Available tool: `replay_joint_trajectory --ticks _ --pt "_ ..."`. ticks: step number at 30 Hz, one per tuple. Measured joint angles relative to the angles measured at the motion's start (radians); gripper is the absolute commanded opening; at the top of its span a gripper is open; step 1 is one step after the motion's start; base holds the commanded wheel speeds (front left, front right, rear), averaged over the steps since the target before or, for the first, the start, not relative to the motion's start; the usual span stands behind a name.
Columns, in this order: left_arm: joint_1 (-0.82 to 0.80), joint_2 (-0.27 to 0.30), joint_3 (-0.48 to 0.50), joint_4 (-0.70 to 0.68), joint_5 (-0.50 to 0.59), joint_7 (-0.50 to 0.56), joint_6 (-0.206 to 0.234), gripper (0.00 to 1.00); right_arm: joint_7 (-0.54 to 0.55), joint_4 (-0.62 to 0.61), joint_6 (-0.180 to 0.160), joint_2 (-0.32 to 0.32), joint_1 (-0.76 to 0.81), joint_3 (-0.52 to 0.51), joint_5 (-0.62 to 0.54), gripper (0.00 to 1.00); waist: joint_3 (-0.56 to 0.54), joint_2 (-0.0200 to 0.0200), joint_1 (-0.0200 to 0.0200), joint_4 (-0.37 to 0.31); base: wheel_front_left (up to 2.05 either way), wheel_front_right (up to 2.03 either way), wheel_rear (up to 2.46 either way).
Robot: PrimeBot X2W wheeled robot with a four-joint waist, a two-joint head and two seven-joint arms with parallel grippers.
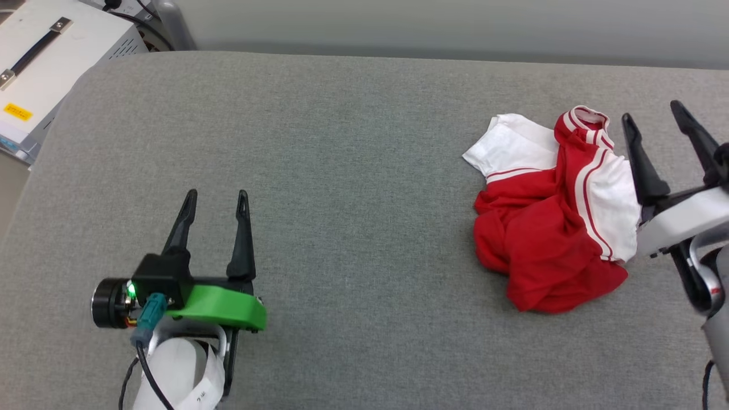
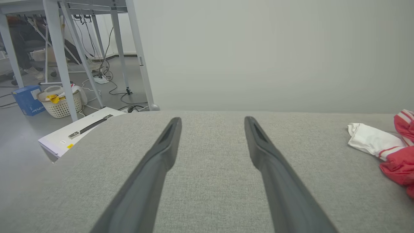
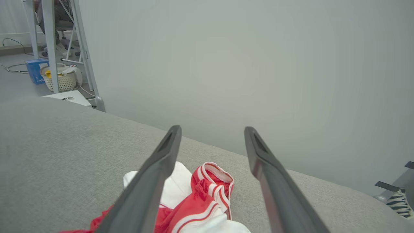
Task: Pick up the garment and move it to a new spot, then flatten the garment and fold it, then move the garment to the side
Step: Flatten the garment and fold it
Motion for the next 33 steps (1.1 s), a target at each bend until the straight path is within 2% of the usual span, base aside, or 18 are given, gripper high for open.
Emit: replay_joint_trajectory --ticks 3,8,13,17,25,28,33 --pt "-0.064 0.011 -0.005 0.017 0.002 0.000 -0.021 1.00 0.000 -0.099 0.000 0.073 0.107 -0.079 -0.065 1.00 0.002 0.0001 0.0000 -0.017 0.00 0.00 0.00" --pt "-0.190 0.051 -0.049 0.091 0.004 0.000 -0.050 1.00 0.000 -0.194 0.000 0.153 0.215 -0.134 -0.112 1.00 0.014 0.0001 0.0000 -0.045 0.00 0.00 0.00" --pt "-0.370 0.105 -0.147 0.200 -0.029 0.023 -0.063 1.00 0.000 -0.262 0.000 0.200 0.273 -0.156 -0.160 1.00 0.034 0.0000 0.0000 -0.080 0.00 0.00 0.00" --pt "-0.527 0.143 -0.276 0.244 -0.118 0.082 -0.066 1.00 0.000 -0.290 0.000 0.235 0.293 -0.164 -0.181 1.00 0.055 0.0000 0.0000 -0.110 0.00 0.00 0.00" --pt "-0.831 0.213 -0.566 0.311 -0.400 0.328 -0.066 1.00 0.000 -0.322 0.000 0.276 0.301 -0.150 -0.213 1.00 0.120 0.0000 0.0000 -0.172 0.00 0.00 0.00" --pt "-0.937 0.227 -0.656 0.335 -0.523 0.453 -0.066 1.00 0.000 -0.331 0.000 0.288 0.295 -0.135 -0.217 1.00 0.151 0.0000 0.0000 -0.195 0.00 0.00 0.00" --pt "-1.096 0.252 -0.816 0.381 -0.668 0.671 -0.066 1.00 0.000 -0.352 0.000 0.304 0.262 -0.116 -0.230 1.00 0.209 0.0001 0.0000 -0.239 0.00 0.00 0.00"
